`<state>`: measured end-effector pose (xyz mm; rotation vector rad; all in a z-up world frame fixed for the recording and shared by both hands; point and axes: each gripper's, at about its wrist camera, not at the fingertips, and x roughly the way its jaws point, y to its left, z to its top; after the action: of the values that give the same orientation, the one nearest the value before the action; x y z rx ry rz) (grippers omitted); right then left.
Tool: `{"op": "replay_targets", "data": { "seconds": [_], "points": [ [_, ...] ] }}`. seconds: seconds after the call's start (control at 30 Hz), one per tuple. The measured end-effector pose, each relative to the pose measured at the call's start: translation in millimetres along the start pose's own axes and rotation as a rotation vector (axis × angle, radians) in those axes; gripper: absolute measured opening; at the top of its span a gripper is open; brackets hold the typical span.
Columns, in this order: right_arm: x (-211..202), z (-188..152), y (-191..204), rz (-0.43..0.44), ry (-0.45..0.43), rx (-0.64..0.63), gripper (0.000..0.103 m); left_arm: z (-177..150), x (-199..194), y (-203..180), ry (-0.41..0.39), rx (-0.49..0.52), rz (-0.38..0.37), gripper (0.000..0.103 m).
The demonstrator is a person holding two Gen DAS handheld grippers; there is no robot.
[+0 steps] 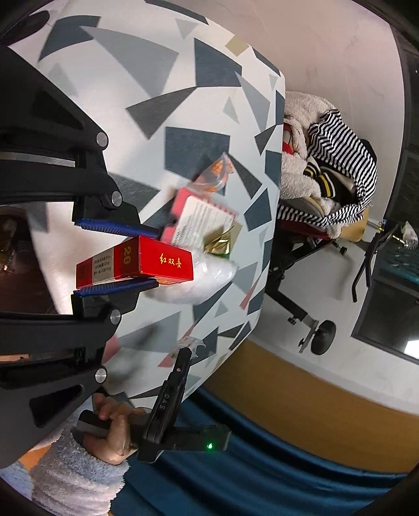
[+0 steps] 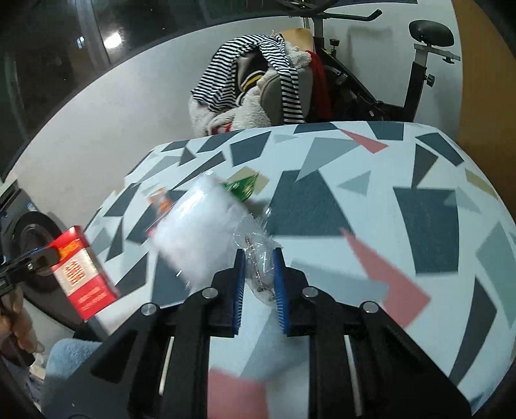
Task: Collect trash
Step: 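Carry the red box and clear wrapper down into the bin and open both tools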
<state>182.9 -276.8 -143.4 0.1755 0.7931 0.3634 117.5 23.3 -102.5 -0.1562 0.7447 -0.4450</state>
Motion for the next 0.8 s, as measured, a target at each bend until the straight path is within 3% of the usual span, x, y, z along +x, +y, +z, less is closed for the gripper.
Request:
{"op": "replay_targets", "data": {
  "seconds": [0.3, 0.8],
  "points": [
    [-48, -57, 26, 0.057, -0.026, -0.002, 0.020, -48, -20, -28, 0.041, 0.047, -0.004, 0.025],
    [-62, -140, 57, 0.107, 0.022, -0.028, 0.020, -147, -7, -43, 0.164, 0.118, 0.013, 0.025]
  ]
}}
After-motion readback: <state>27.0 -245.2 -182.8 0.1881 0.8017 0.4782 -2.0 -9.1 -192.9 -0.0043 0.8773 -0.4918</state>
